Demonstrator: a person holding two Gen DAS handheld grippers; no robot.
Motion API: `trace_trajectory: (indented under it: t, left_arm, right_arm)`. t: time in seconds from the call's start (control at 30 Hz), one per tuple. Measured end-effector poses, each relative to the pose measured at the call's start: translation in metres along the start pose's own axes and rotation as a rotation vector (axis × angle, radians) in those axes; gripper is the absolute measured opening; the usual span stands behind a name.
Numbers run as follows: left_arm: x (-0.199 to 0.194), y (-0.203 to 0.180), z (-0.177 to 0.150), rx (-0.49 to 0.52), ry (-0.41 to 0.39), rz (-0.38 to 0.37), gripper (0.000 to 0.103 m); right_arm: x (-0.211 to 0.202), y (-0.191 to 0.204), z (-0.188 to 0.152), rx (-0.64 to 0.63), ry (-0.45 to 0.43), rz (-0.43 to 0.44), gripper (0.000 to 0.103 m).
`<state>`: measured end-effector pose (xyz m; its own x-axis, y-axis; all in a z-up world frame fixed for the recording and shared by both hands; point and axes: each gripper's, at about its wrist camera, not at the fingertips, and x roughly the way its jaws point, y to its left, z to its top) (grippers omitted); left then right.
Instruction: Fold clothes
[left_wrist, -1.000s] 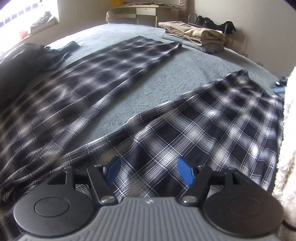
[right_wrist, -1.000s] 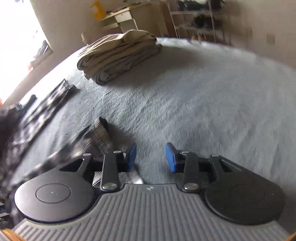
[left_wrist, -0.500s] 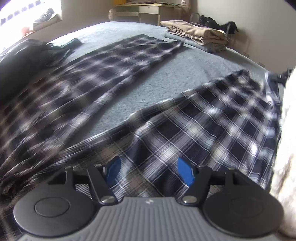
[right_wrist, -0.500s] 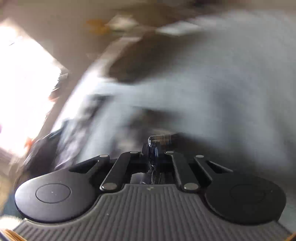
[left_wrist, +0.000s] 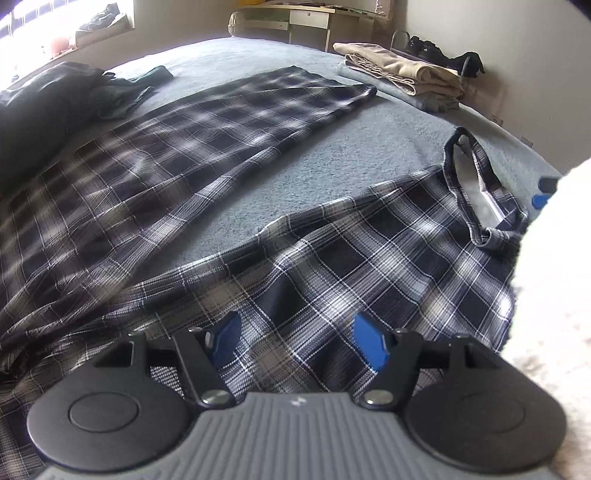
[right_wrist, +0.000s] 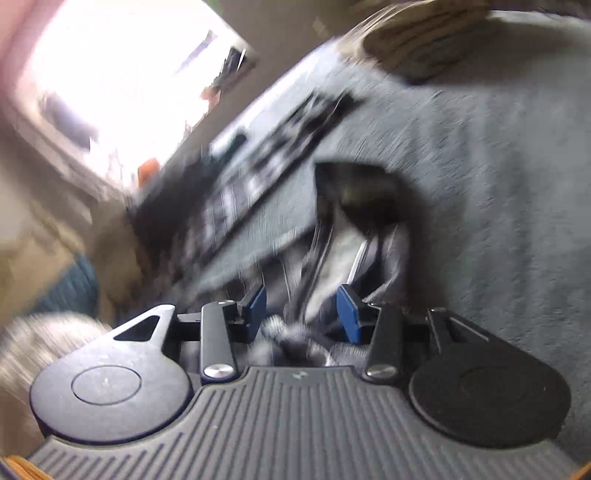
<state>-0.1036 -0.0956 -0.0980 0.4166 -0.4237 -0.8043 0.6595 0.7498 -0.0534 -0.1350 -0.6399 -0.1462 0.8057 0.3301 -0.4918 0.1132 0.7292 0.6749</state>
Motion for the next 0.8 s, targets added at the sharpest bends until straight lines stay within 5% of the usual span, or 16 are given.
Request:
trace_trajectory:
  t: [0.3, 0.4, 0.43, 0.5, 0.8]
  left_arm:
    - [0.000, 0.004, -0.001, -0.017, 0.004, -0.010, 0.069]
    - [0.000, 0.004, -0.001, -0.017, 0.006, -0.016, 0.069]
    - [0.001, 0.004, -0.001, -0.018, 0.007, -0.018, 0.069]
    - [0.001, 0.005, -0.001, -0.019, 0.007, -0.022, 0.069]
    - [0.003, 0.006, -0.001, -0.035, 0.006, -0.042, 0.069]
  right_arm:
    - [0.036, 0.002, 0.020, -0.069, -0.007, -0.241, 0.038]
    - [0.056, 0.014, 0.024, -0.178, 0.003, -0.309, 0.020]
    - [0.062, 0.018, 0.025, -0.212, 0.005, -0.319, 0.007]
    - [0.072, 0.027, 0.026, -0.280, 0.008, -0.340, 0.002]
    - [0.118, 0.042, 0.032, -0.263, 0.079, -0.223, 0.004]
